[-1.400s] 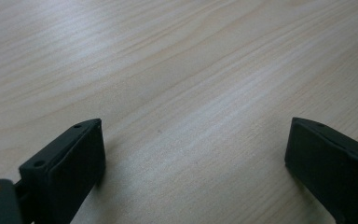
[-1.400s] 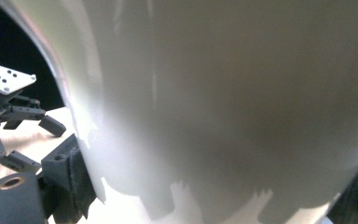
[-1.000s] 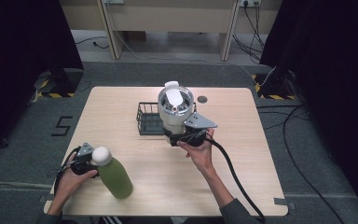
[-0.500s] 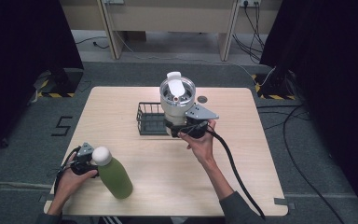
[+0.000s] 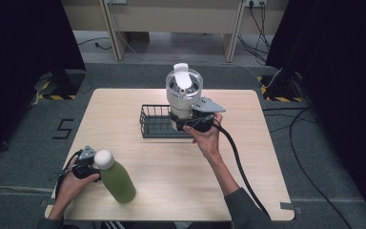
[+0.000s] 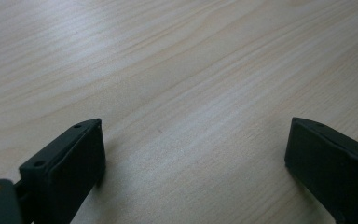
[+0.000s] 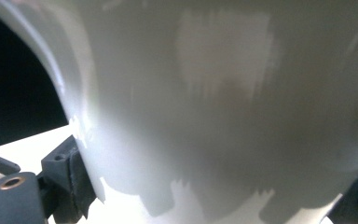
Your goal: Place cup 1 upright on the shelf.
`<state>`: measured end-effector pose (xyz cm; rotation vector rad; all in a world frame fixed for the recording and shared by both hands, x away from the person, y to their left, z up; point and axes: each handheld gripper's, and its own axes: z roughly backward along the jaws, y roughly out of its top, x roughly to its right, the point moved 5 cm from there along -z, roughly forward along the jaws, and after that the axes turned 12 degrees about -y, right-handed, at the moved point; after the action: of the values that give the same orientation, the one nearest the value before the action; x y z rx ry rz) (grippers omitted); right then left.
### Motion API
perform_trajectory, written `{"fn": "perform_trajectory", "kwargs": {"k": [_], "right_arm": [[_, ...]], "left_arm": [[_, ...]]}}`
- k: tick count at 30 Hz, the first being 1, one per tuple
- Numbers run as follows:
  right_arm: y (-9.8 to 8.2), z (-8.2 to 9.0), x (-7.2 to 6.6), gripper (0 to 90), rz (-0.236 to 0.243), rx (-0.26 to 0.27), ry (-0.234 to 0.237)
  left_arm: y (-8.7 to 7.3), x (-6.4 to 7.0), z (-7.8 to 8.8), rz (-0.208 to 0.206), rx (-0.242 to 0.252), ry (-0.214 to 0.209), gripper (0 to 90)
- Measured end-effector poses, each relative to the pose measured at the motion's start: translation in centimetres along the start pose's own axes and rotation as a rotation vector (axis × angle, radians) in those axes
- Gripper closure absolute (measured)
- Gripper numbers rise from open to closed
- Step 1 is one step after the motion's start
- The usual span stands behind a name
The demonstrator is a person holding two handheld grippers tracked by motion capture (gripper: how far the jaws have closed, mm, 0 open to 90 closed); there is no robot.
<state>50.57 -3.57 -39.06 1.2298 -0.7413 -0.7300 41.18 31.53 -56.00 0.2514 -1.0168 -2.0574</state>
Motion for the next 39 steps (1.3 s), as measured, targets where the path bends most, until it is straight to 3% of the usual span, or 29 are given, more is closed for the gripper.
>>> {"fn": "perform_trajectory", "kwargs": {"k": [13,22,39], "right_arm": [[0.2,-2.4,2.2,11.0,-0.005,-0.013,-0.059],[-0.7,-4.0,3.4,11.0,-0.014,-0.029,-0.091],[-3.0,-6.0,4.1,10.9,-0.026,-0.059,-0.123]], "left_arm": [[0.0,0.0,0.0,0.0,0.0,0.0,4.3],[0.0,0.0,0.0,0.0,0.0,0.0,4.3],[0.0,0.0,0.0,-0.001,-0.001,0.0,4.4]]}}
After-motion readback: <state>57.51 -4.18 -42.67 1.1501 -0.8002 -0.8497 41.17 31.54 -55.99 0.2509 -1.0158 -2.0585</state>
